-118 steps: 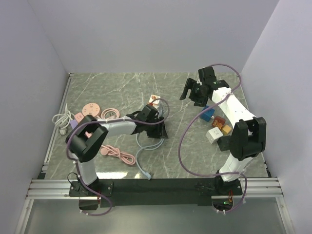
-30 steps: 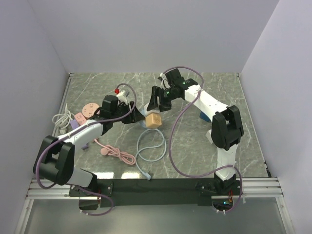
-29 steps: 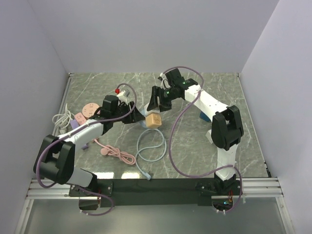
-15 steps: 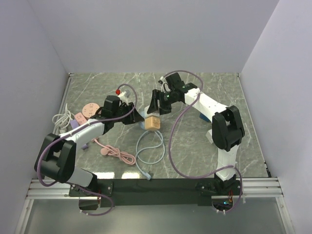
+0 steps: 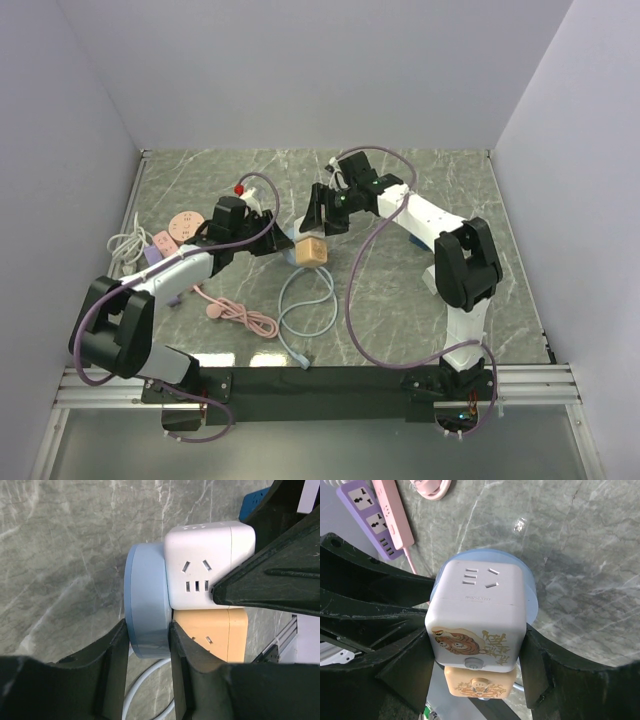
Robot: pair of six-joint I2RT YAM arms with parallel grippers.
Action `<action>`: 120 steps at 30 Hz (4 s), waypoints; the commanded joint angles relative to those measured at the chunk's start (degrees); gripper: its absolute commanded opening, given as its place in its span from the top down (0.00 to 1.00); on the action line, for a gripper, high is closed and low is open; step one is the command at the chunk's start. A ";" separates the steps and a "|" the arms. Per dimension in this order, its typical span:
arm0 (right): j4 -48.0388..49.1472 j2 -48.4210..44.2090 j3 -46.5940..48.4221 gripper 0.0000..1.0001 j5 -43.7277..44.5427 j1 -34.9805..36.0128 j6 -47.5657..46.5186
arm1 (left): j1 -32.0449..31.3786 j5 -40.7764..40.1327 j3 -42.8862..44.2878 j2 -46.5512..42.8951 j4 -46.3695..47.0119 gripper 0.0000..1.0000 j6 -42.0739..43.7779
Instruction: Pull the plug off the socket
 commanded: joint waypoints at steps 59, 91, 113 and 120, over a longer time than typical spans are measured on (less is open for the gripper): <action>-14.31 -15.29 1.16 1.00 -10.50 -17.26 -8.76 | -1.73 2.63 0.83 5.54 5.02 0.99 -1.98; -13.62 -18.01 -4.19 1.00 33.84 -31.41 0.02 | -1.73 1.22 5.74 4.58 2.04 0.99 -4.45; -11.33 -1.84 -3.67 0.89 42.57 -39.95 2.22 | -1.73 0.96 9.88 0.00 -2.44 0.99 -5.06; -12.20 -2.37 -3.59 0.39 39.41 -40.04 1.78 | -1.73 1.22 9.70 0.62 -2.36 0.99 -5.15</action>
